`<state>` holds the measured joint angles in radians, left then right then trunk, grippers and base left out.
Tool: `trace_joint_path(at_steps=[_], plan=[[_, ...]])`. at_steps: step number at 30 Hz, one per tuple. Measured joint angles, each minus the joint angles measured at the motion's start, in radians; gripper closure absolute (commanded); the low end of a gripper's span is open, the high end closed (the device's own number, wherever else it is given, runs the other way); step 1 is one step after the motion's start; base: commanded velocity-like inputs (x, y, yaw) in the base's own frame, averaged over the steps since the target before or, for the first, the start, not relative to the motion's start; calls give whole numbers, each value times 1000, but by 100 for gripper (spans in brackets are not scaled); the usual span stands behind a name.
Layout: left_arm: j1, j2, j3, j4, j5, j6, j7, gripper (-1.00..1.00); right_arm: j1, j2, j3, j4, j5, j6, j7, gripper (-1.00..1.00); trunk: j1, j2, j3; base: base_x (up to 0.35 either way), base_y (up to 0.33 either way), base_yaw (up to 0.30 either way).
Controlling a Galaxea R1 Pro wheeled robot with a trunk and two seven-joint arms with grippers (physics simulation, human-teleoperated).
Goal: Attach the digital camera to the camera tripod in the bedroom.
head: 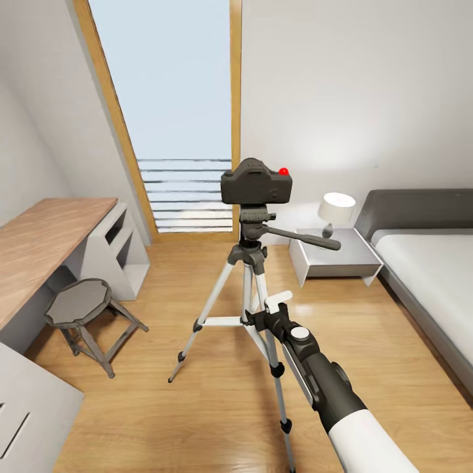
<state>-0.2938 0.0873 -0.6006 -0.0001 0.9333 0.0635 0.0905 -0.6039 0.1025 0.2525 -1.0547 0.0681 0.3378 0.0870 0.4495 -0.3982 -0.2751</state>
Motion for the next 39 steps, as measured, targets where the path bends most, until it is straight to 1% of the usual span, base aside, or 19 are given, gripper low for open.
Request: trace_joint_path(at_steps=[8,16,27,35,37,39], plan=[[0,-1,0,0,0,0,0,-100,0,0,0,10,0,0,0,-100,1,0,0,-238,0,0],[0,-1,0,0,1,0,2,-100,0,0,-2,13,0,1,-1,-100,1,0,0,-332,0,0],[0,-1,0,0,1,0,2,-100,0,-2,-3,13,1,22,-3,-100,1,0,0,-345,0,0],[0,-1,0,0,1,0,2,-100,0,-26,-6,13,1,24,-4,-100,1,0,0,-346,0,0],[0,-1,0,0,1,0,2,-100,0,-34,-6,13,1,24,-5,-100,1,0,0,-338,0,0],[0,0,0,0,1,0,1,-100,0,-48,-6,14,1,24,-6,-100,1,0,0,-276,0,0]])
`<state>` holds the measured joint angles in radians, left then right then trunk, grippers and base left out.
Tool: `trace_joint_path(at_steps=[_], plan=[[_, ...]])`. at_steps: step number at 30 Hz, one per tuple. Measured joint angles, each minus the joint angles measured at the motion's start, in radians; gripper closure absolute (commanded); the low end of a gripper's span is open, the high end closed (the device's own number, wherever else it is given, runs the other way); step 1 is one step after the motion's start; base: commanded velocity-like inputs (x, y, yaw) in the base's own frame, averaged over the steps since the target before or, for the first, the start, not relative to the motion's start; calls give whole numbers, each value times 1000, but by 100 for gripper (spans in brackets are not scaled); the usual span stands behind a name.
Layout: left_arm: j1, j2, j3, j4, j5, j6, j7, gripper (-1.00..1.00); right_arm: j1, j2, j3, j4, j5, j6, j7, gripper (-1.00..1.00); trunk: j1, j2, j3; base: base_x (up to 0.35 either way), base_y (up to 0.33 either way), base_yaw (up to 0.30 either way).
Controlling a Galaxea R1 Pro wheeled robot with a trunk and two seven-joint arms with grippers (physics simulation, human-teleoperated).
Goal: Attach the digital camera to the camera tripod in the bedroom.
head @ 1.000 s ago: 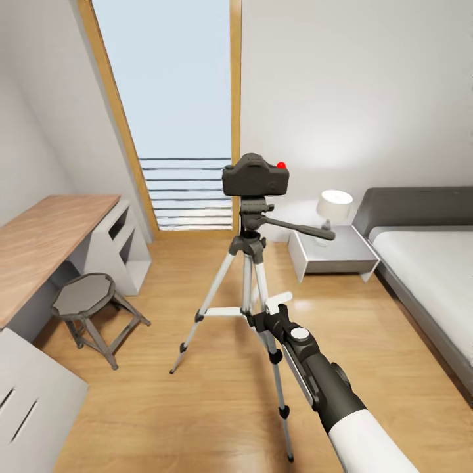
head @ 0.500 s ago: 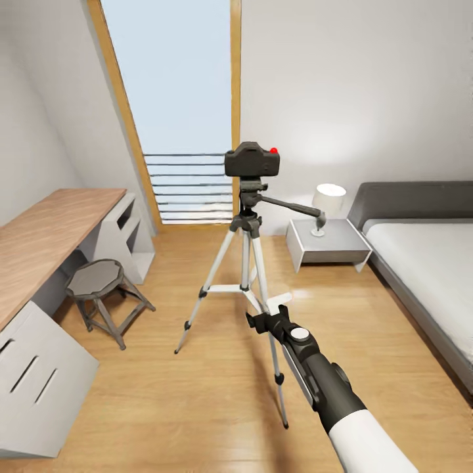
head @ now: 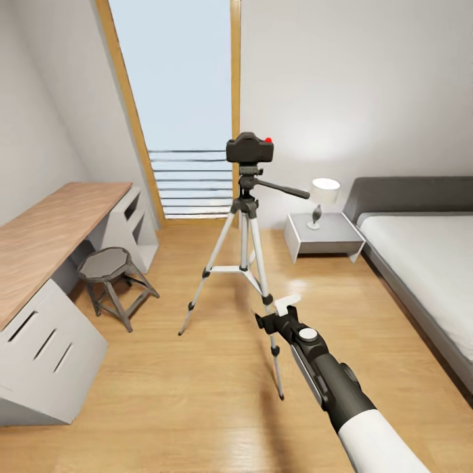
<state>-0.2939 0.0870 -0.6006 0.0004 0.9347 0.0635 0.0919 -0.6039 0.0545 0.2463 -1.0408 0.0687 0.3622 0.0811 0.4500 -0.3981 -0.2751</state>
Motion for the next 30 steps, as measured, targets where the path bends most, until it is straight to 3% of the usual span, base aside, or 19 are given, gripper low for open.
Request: trace_joint_path(at_steps=[9,11,20,26,30], plan=[[0,0,0,-1,0,-1,-1,-100,0,-73,-15,81,-4,-1,-1,-100,0,0,0,-97,0,0],[0,0,0,-1,0,-1,-2,-100,0,-106,-46,154,-8,-4,-1,-100,0,0,0,-20,0,0],[0,0,0,-2,-1,-4,-4,-100,0,-187,-212,474,-13,-20,8,-100,-1,0,0,-7,0,0],[0,-1,0,-2,-1,-34,-7,-100,0,-258,-255,762,-1,-74,9,-100,-1,0,0,-1,0,0],[0,-1,0,-2,-1,-45,-7,-100,0,-277,-261,896,-5,-112,10,-100,-1,0,0,0,0,0]])
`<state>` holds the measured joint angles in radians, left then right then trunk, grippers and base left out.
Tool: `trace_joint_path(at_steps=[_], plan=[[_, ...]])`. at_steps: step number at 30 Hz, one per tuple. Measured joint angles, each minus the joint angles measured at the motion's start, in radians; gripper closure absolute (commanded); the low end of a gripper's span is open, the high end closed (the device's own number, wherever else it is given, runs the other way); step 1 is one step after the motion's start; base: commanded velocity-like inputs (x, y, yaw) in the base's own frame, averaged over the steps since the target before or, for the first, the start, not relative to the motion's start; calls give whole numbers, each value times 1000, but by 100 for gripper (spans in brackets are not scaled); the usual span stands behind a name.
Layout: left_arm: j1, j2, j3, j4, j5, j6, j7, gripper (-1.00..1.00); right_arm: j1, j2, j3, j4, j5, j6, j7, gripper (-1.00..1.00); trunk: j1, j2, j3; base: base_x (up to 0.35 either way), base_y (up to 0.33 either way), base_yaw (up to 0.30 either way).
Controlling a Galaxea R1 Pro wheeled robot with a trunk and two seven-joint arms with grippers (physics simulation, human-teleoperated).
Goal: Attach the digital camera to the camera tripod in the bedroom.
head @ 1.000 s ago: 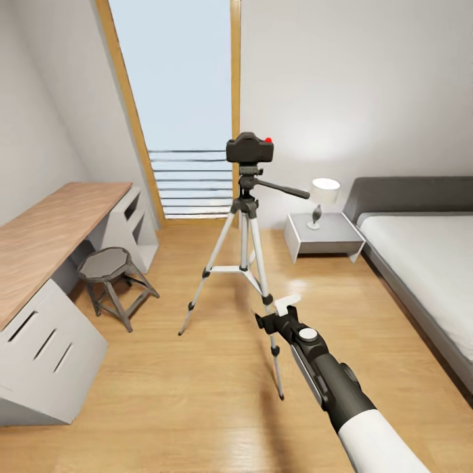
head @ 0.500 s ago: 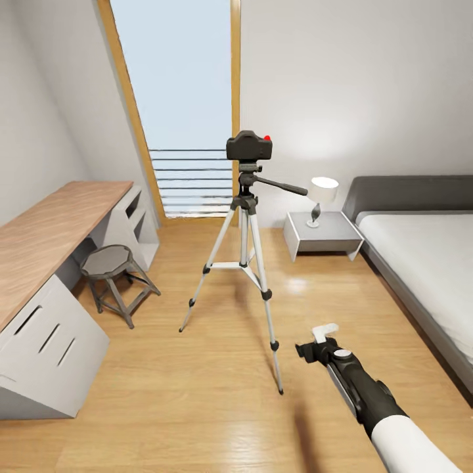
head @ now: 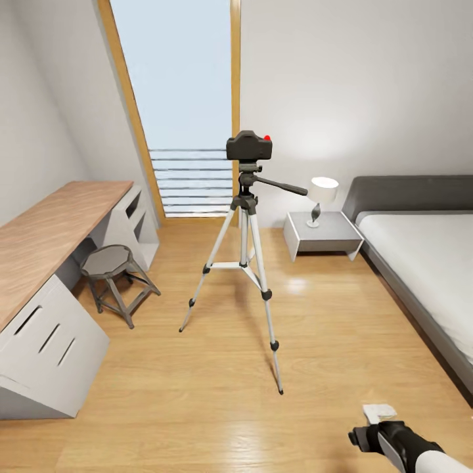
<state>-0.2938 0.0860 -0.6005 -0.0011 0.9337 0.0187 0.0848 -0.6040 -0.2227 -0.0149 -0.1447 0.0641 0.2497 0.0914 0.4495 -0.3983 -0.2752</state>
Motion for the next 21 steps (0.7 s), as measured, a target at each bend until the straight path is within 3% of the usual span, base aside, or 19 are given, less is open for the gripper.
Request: trace_joint_path(at_steps=[5,11,21], plan=[[0,-1,0,1,1,0,1,-100,4,-9,-3,121,-3,-41,-2,-100,0,0,0,0,0,0],[1,-6,1,1,1,4,4,-100,26,-1,-5,164,-4,-65,-12,-100,0,0,0,0,0,0],[19,-35,1,1,11,3,0,-100,226,18,-6,175,-1,-174,-14,-100,0,0,0,0,0,0]])
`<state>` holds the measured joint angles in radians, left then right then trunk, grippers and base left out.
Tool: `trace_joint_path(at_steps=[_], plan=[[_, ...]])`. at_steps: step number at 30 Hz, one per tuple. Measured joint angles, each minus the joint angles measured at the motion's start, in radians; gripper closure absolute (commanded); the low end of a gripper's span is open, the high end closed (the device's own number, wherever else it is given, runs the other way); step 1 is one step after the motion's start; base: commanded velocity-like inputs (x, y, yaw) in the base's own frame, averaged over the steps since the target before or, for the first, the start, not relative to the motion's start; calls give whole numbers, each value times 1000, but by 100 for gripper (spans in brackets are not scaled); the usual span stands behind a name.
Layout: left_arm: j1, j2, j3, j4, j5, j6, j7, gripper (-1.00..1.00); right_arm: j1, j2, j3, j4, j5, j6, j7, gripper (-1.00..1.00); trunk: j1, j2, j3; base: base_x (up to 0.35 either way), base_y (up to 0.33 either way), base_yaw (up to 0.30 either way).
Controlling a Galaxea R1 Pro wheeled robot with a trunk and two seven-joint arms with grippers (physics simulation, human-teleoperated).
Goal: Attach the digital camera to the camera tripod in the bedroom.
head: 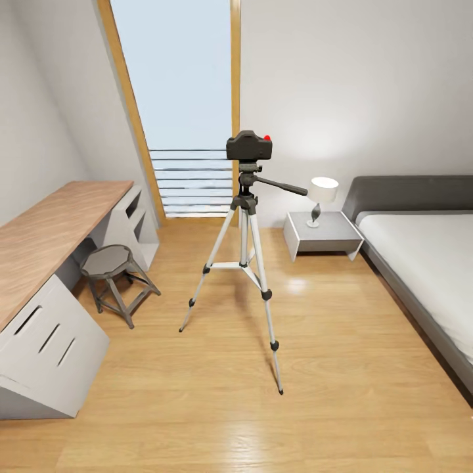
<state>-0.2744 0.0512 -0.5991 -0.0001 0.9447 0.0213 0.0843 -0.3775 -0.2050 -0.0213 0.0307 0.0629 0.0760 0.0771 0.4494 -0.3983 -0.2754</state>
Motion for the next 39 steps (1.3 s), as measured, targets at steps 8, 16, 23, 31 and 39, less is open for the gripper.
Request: trace_joint_path(at_steps=[8,16,23,31,39], plan=[[3,-13,0,0,40,-2,-1,-100,82,46,0,0,-1,-88,0,-100,0,0,0,0,0,0],[11,-14,0,0,55,-8,-1,-100,97,60,-1,0,-3,-105,4,-100,0,0,0,0,0,0],[14,-13,0,0,57,-10,-1,-100,124,64,-1,0,-4,-137,5,-100,0,0,0,0,0,0],[14,-11,0,0,58,-11,5,-100,132,70,-8,0,-13,-148,1,-100,0,0,0,0,0,0],[14,-10,0,0,58,-12,8,-100,132,115,-8,0,-12,-143,0,-100,0,0,6,0,0,0]])
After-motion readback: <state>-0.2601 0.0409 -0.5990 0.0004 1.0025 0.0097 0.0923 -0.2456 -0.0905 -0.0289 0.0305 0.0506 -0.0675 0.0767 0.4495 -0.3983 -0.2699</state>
